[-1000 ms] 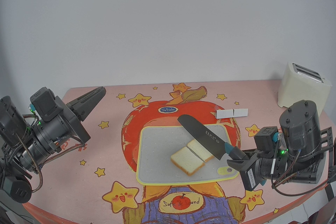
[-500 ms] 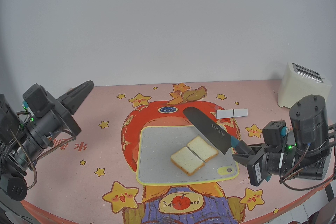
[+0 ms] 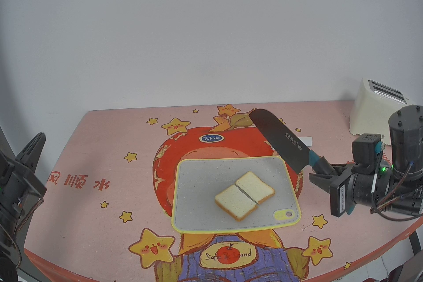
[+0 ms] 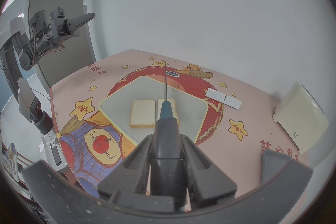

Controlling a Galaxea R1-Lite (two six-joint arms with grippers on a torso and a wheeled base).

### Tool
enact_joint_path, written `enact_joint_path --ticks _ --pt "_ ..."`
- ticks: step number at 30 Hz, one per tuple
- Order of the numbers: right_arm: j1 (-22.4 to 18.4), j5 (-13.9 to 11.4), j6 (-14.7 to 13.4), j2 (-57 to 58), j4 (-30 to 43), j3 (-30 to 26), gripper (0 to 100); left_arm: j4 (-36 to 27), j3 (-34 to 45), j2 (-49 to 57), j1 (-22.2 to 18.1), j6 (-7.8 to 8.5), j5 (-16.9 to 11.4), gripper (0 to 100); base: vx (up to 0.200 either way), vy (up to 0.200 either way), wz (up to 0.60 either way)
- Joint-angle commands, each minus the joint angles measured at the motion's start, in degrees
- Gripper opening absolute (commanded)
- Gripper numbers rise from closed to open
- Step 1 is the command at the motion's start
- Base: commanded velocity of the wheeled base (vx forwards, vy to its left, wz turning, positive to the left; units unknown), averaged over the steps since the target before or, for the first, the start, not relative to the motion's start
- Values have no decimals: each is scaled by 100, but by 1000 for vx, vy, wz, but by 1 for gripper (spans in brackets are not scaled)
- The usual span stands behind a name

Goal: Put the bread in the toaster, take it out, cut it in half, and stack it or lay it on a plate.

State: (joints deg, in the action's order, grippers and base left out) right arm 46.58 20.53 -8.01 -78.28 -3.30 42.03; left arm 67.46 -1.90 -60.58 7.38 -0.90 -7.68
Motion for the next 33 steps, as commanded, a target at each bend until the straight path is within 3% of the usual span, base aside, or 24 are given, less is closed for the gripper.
enact_joint_path --ticks 1,7,8,9,10,13,14,15,18,20,21,23,25,28,33 --pt "-53 56 -201 120 -584 -152 0 -2791 -126 2955 -307 64 214 0 0 0 0" --pt "-53 39 -227 216 -891 -442 0 -6412 -698 5469 -729 73 153 0 0 0 0" --pt "-53 39 -227 216 -900 -494 0 -6781 -733 5724 -746 81 153 100 0 0 0" --pt "-53 39 -227 225 -900 -573 0 -7397 -777 6058 -694 90 197 100 0 0 0" --pt "-53 39 -219 216 -900 -600 0 -7423 -777 6058 -702 11 206 100 0 0 0" --pt "-53 65 -219 225 -900 -591 0 -6737 -566 5952 -694 -305 214 100 0 0 0" --pt "-53 74 -210 225 -900 -591 0 -6641 -443 5952 -694 -297 223 100 0 0 0" --pt "-53 92 -210 207 -900 -591 0 -6623 -197 5952 -694 -173 206 100 0 0 0" --pt "-193 171 -210 128 -900 -600 0 -6500 190 5961 -694 415 126 100 0 0 0" --pt "-387 250 -210 -21 -909 -600 0 -6509 190 5970 -702 486 188 100 0 0 0" --pt "-457 259 -210 -91 -909 -591 0 -6570 190 5961 -702 512 258 100 0 0 0" --pt "-536 267 -210 -179 -909 -600 0 -6702 190 5952 -694 442 592 100 0 0 0" --pt "-545 267 -210 -179 -909 -609 0 -6720 190 5952 -702 328 706 100 0 0 0" --pt "-554 276 -219 -179 -909 -609 0 -6720 190 5952 -694 284 733 100 0 0 0" --pt "-641 320 -227 -118 -909 -688 0 -6746 181 5961 -702 266 539 100 0 0 0"
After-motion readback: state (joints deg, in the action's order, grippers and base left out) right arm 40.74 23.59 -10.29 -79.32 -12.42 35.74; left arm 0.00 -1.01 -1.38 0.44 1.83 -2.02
